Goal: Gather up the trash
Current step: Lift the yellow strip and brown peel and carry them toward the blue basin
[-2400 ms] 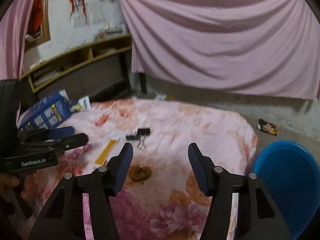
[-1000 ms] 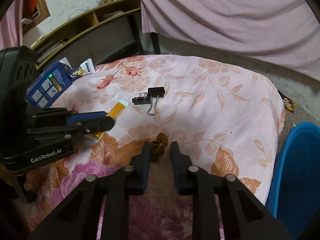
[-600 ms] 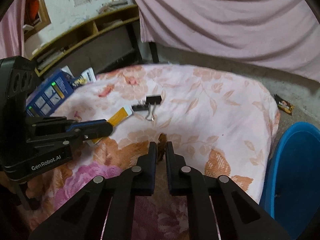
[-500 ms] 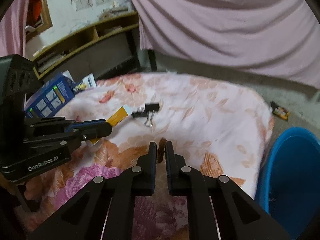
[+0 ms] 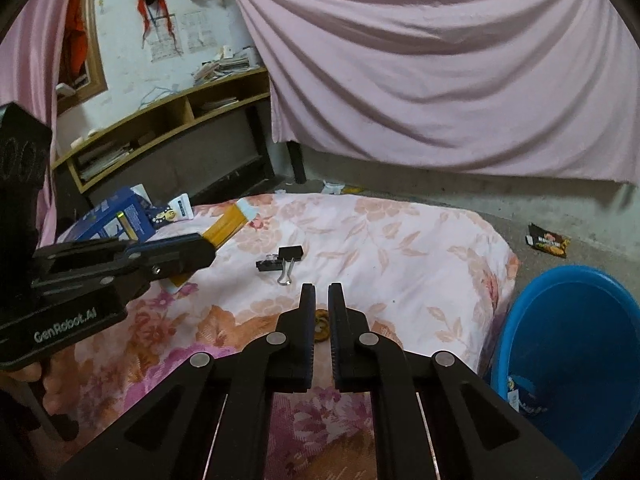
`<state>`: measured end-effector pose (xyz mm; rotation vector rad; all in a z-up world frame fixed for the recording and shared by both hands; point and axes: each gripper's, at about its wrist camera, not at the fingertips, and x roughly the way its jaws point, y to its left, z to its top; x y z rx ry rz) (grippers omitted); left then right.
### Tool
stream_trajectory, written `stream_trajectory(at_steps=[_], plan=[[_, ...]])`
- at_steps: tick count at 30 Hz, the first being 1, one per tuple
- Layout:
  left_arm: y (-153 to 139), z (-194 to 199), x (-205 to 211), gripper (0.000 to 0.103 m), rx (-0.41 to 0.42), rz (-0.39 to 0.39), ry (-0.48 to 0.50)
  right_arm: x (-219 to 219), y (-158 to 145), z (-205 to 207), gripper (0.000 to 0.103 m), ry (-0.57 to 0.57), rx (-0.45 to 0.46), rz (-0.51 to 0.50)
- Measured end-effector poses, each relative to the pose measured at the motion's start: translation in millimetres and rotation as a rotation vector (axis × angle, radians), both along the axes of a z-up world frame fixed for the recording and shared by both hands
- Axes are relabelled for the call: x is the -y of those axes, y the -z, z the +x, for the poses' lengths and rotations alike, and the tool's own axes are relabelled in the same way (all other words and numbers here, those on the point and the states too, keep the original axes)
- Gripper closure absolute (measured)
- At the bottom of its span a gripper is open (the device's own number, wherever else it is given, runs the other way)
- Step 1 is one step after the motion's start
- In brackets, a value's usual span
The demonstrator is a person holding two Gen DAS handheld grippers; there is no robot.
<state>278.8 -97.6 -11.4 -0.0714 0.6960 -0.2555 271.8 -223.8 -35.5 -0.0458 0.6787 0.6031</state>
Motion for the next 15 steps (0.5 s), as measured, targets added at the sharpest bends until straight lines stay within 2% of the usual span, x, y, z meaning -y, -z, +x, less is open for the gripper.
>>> stream_trajectory(at_steps=[4,5,6,8,15], plan=[[12,1,-6,0.101,-0.057,-0.011,-0.022,-10,10,8,0.095,-0.008,-0.043,-0.047],[16,2,-8,0.101,-0.069,-0.009,-0.029,-12,12,10,0.09,-0.011,-0.055,-0.056],[18,2,-10,0.101,-0.075,-0.009,-0.031,-14,14,13,0.077,-0.011,-0.067,-0.065],[22,4,-14,0.101,-0.089,-0.014,-0.033,-17,19,15,0.06,-0.016,-0.085,-0.076],[35,9,-22,0.101,-0.129,-0.037,-0.037,-26,38,32,0.06,-0.043,-0.196,-0.113]])
